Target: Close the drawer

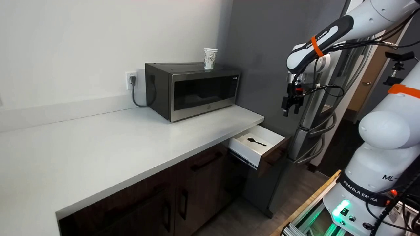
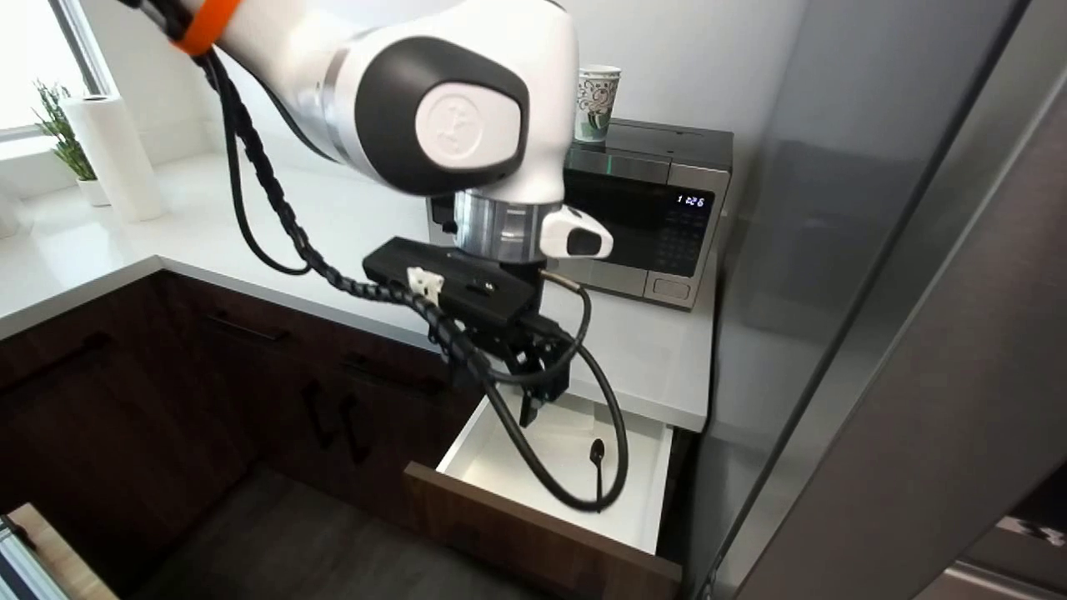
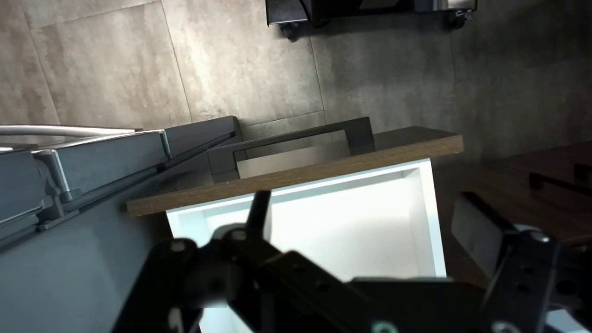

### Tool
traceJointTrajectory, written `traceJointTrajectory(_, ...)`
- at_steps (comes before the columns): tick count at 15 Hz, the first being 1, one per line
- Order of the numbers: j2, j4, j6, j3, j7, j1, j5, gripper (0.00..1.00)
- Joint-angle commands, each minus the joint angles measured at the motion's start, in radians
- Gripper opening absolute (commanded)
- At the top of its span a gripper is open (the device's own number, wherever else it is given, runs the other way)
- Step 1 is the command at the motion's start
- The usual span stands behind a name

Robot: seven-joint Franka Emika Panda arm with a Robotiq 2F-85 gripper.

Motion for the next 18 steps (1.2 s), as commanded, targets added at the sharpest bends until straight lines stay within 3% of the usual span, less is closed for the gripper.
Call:
traceJointTrajectory(1, 0.088, -0.052, 0.141, -0.041, -0.111, -0.035, 0.008, 1.00)
traceJointTrajectory(2, 0.117, -0.066, 0.210, -0.052, -0.135, -0.044, 0.021, 1.00)
traceJointTrajectory(3, 0.153, -0.055, 0.187, -0.056, -0.156, -0.051, 0.030, 1.00)
traceJointTrajectory(4, 0.093, -0.055, 0.154, -0.038, -0.102, -0.046, 0.007, 1.00)
traceJointTrajectory(9, 0.160, -0.060, 0.187, -0.041, -0.119, -0.059, 0.024, 1.00)
traceJointTrajectory(15, 0.315, -0.088, 0.390, -0.030, -0.123, -0.068, 0.006, 1.00)
traceJointTrajectory(16, 0.349, -0.087, 0.423, -0.026, -0.128, -0.072, 0.011, 0.75)
traceJointTrajectory(18, 0.409, -0.083, 0.470, -0.012, -0.144, -0.086, 0.024, 0.66)
